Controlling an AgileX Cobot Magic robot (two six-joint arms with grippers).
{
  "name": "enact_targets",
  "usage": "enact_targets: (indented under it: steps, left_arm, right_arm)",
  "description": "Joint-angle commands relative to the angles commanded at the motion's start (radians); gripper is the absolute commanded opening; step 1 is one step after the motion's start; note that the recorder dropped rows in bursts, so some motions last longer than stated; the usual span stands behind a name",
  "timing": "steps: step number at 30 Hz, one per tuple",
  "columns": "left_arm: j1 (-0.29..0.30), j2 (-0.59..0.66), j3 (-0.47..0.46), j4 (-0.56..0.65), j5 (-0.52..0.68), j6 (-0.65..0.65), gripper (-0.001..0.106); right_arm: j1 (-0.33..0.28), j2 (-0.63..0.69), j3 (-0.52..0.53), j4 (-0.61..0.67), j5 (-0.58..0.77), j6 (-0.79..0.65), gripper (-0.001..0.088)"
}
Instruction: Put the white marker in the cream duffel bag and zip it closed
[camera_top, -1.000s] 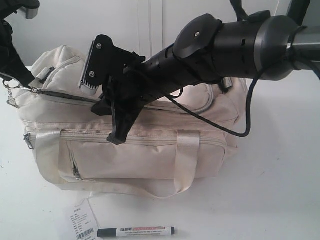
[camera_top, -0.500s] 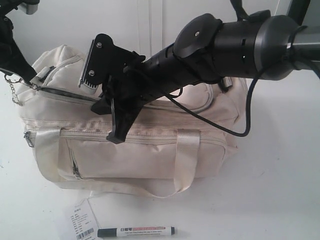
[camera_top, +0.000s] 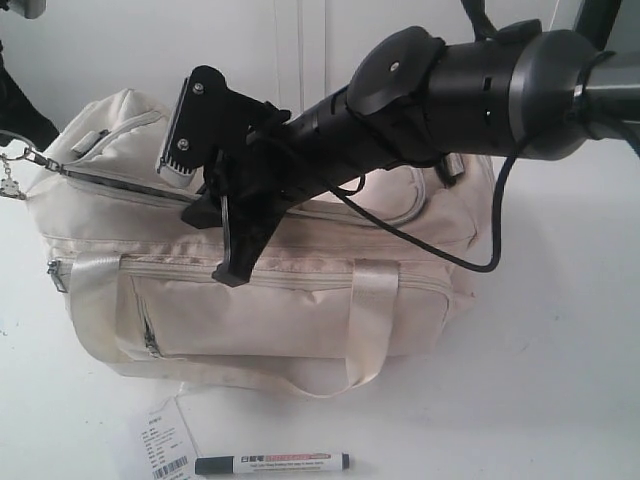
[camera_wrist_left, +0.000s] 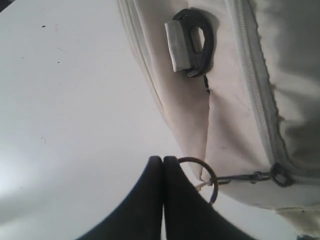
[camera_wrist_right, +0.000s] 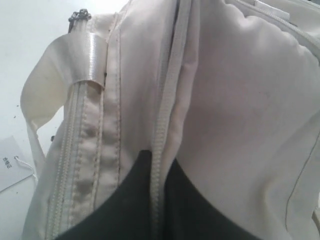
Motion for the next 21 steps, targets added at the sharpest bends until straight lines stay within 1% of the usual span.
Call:
enact_targets:
  steps: [4,7,8,9,12,15,18,20,21]
  left_arm:
    - [0.000,0.004,0.005,0.000,-0.019,0.000,0.000]
    - [0.000,0.011,0.042,0.000,-0.091,0.000,0.000]
    - [0.000,0.011,0.067,0.006,-0.134,0.000,0.000]
    - [0.000,0.011,0.079,0.017,-0.158,-0.009,0.000]
    - [0.000,0.011,0.080,0.116,-0.222,-0.119,0.000]
    - [0.000,0.011,0.080,0.122,-0.274,-0.124,0.000]
    - [0.000,0.011,0.078,0.127,-0.287,-0.124,0.000]
    - [0.000,0.011,0.078,0.132,-0.274,-0.132,0.000]
    - [0.000,0.011,0.078,0.117,-0.242,-0.138,0.000]
  right_arm:
    - [0.000,0.000,0.000,0.000,0.002,0.000,0.0000]
    - [0.000,0.000,0.000,0.000,0.013,0.000,0.0000]
    - [0.000,0.000,0.000,0.000,0.022,0.000,0.0000]
    - [0.000,0.000,0.000,0.000,0.024,0.000,0.0000]
    - [0.000,0.000,0.000,0.000,0.026,0.000,0.0000]
    - [0.000,0.000,0.000,-0.006,0.047,0.000,0.0000]
    - [0.000,0.000,0.000,-0.017,0.058,0.000,0.0000]
    - [0.000,0.000,0.000,-0.020,0.069,0.000,0.0000]
    - [0.000,0.000,0.000,-0.020,0.069,0.000,0.0000]
